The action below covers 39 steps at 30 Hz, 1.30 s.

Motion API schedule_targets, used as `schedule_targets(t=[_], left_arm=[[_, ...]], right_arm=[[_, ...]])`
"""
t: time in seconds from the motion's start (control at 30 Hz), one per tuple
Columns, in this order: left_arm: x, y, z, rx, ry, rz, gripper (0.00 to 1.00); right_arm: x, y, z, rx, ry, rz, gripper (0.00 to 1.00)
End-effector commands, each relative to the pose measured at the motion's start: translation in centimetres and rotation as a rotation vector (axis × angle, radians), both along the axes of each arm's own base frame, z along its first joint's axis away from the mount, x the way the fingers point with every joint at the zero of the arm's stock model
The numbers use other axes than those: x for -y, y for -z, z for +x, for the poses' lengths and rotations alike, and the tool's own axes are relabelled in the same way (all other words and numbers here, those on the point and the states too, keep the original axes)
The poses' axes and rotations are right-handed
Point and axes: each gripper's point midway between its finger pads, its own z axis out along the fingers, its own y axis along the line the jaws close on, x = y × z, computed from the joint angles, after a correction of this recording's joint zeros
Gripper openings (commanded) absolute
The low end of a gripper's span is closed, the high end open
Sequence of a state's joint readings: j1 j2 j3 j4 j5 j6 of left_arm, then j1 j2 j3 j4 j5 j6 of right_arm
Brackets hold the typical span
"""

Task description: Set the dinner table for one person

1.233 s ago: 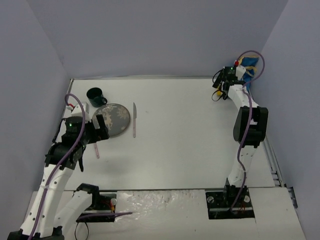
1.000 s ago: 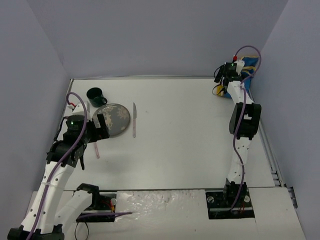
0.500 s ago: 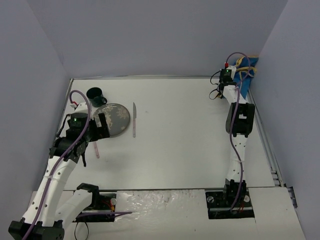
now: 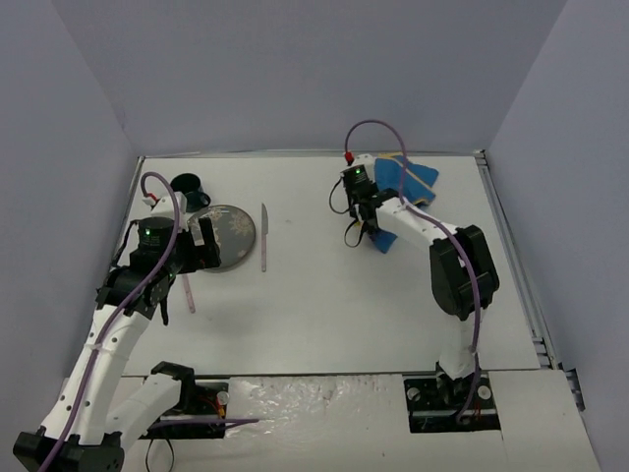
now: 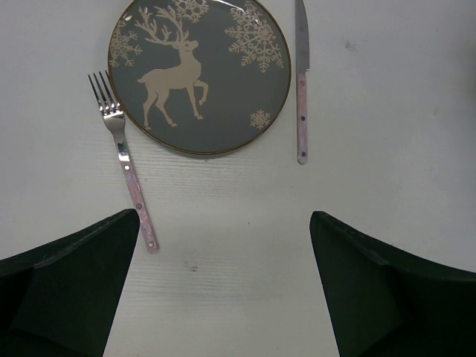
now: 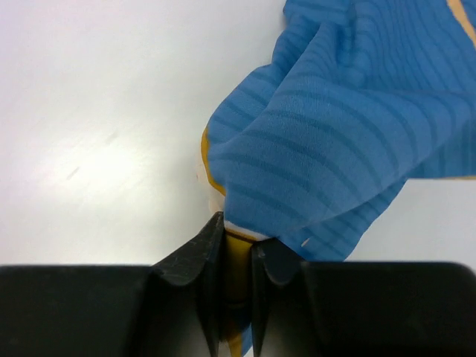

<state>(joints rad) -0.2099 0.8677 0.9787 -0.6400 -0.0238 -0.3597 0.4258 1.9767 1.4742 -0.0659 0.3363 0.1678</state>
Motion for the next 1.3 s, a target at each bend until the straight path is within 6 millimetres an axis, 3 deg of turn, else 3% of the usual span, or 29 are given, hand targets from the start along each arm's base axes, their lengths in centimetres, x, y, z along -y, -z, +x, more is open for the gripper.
schedule_targets(t=[0.0,0.07,0.17,0.27,0.37,0.43,0.5,0.57,0.63,0.73,0.9,0.93,0.97,1.03,1.17,1.27], left_arm=[[1.5,-3.2,1.5,0.116,0.061,-0.015,0.97],[2.0,-2.9,1.7,0.113,0.079,-0.017,0.97],[2.7,-2.6,2.0,0.106,0.106,-0.014,0.97],[4.4,-2.5,2.5,0.095,0.167,-0.029,0.97],[6.1,-2.9,3.4,0.1,0.212,-0.038,0.97],[8.0,-2.5,4.1,0.088,0.254,-0.027,0.97],[11.3,-2.6,5.2,0.092,0.321,-0.001,0.97],[14.4,-3.5,6.1,0.119,0.372,0.022,0.97],[18.3,-2.5,6.8,0.104,0.44,0.067,0.97],[24.7,-1.7,8.0,0.113,0.53,0.144,0.97],[33.2,1.0,7.9,0.145,0.7,0.274,0.95],[34.6,2.2,7.7,0.14,0.739,0.292,0.92],[35.1,1.6,7.8,0.155,0.742,0.283,0.9],[37.9,3.7,7.2,0.129,0.83,0.285,0.85],[40.0,7.1,6.5,0.073,0.918,0.283,0.77],[40.1,9.0,6.5,0.05,0.943,0.315,0.73]], right_arm=[[-4.8,1.3,-5.4,-0.045,-0.048,0.043,0.2],[-8.2,2.7,-7.4,-0.081,-0.126,0.038,0.29],[-11.5,2.5,-8.3,-0.104,-0.217,0.05,0.57],[-14.4,-1.4,-8.5,-0.071,-0.297,0.121,0.81],[-14.5,-5.7,-8.9,-0.023,-0.304,0.19,0.96],[-12.1,-8.3,-8.6,0.028,-0.235,0.217,1.0],[-7.0,-9.9,-7.7,0.068,-0.086,0.241,1.0],[-2.5,-8.6,-8.1,0.049,0.03,0.243,1.0],[1.8,-8.0,-8.6,0.04,0.14,0.274,1.0],[5.8,-5.6,-10.7,-0.018,0.243,0.335,1.0],[10.0,-3.3,-12.9,-0.053,0.395,0.406,0.99],[10.7,-3.3,-13.1,-0.052,0.421,0.422,0.99],[10.7,-2.6,-13.6,-0.071,0.421,0.426,0.99],[12.1,-2.0,-14.5,-0.082,0.462,0.453,0.99],[13.4,-1.8,-15.3,-0.082,0.479,0.461,0.98],[13.5,-1.4,-15.7,-0.096,0.474,0.463,0.98]])
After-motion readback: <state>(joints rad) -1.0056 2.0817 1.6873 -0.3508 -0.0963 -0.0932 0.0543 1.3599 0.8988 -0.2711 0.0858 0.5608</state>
